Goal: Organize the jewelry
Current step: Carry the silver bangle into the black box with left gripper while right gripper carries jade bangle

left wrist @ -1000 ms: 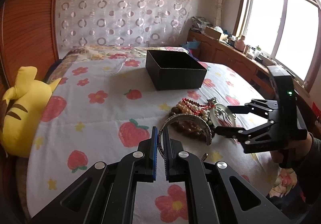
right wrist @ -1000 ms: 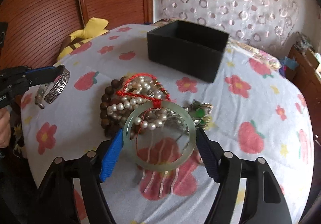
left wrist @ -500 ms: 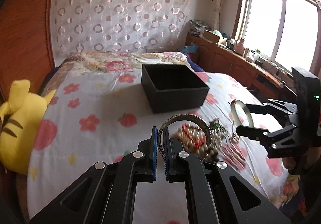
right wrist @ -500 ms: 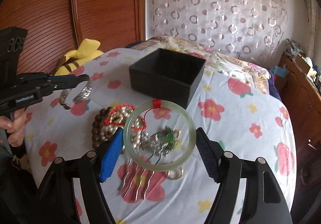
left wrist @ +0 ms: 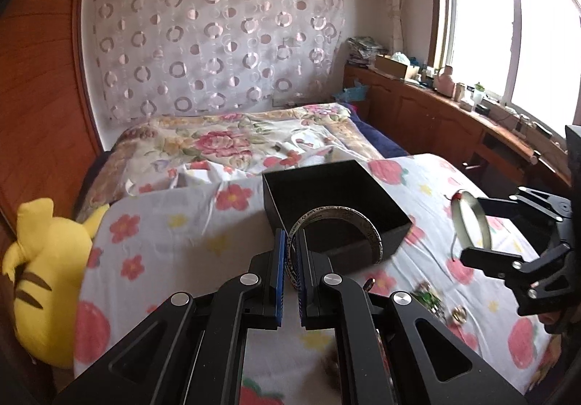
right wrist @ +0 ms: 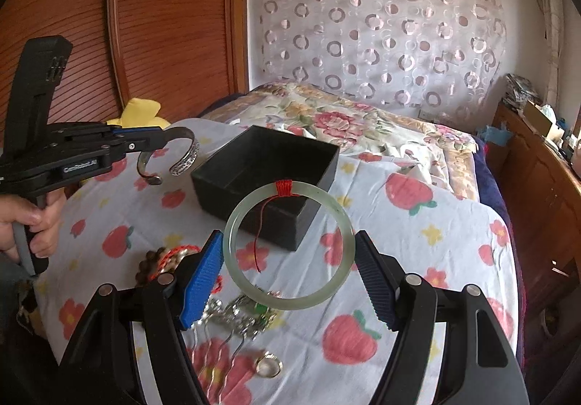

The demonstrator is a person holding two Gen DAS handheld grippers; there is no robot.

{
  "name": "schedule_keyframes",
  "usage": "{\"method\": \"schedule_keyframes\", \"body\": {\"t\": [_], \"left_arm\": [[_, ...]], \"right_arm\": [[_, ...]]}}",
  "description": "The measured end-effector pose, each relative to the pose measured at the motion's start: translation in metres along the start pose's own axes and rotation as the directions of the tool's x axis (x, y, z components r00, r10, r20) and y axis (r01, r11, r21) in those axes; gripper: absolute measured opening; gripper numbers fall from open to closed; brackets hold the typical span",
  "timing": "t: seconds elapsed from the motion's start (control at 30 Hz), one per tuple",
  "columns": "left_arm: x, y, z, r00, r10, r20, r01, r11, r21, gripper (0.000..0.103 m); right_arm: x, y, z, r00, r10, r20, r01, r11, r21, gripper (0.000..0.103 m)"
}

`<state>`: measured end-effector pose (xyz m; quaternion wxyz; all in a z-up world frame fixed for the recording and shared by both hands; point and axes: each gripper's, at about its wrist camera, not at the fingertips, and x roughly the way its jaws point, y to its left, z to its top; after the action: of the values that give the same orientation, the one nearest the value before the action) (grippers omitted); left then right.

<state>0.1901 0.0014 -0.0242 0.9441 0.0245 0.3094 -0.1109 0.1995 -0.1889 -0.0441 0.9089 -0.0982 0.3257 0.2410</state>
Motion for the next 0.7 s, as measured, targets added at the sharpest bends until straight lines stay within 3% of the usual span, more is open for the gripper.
{"method": "schedule_keyframes", "body": {"t": [0.57, 0.63, 0.7], "left_arm": [[0.055, -0.013, 0.027, 0.998, -0.018, -0.058, 0.017, 1.000, -0.013, 0.008], [0.056, -0.011, 0.028, 0.999, -0.012, -0.048, 0.011, 1.000, -0.019, 0.018], [0.052, -0.009, 0.028, 0.999, -0.014, -0.031, 0.013, 1.000, -0.028, 0.039]], "right_arm": [[0.029, -0.013, 0.012, 0.999, -0.040, -0.035, 0.041, 0.999, 0.014, 0.075], [0.031, -0.014, 0.014, 0.999, -0.038, -0.032, 0.039, 0.999, 0.010, 0.075], [0.036, -0.014, 0.018, 0.999, -0.034, -0.030, 0.034, 0.999, 0.004, 0.075]]}}
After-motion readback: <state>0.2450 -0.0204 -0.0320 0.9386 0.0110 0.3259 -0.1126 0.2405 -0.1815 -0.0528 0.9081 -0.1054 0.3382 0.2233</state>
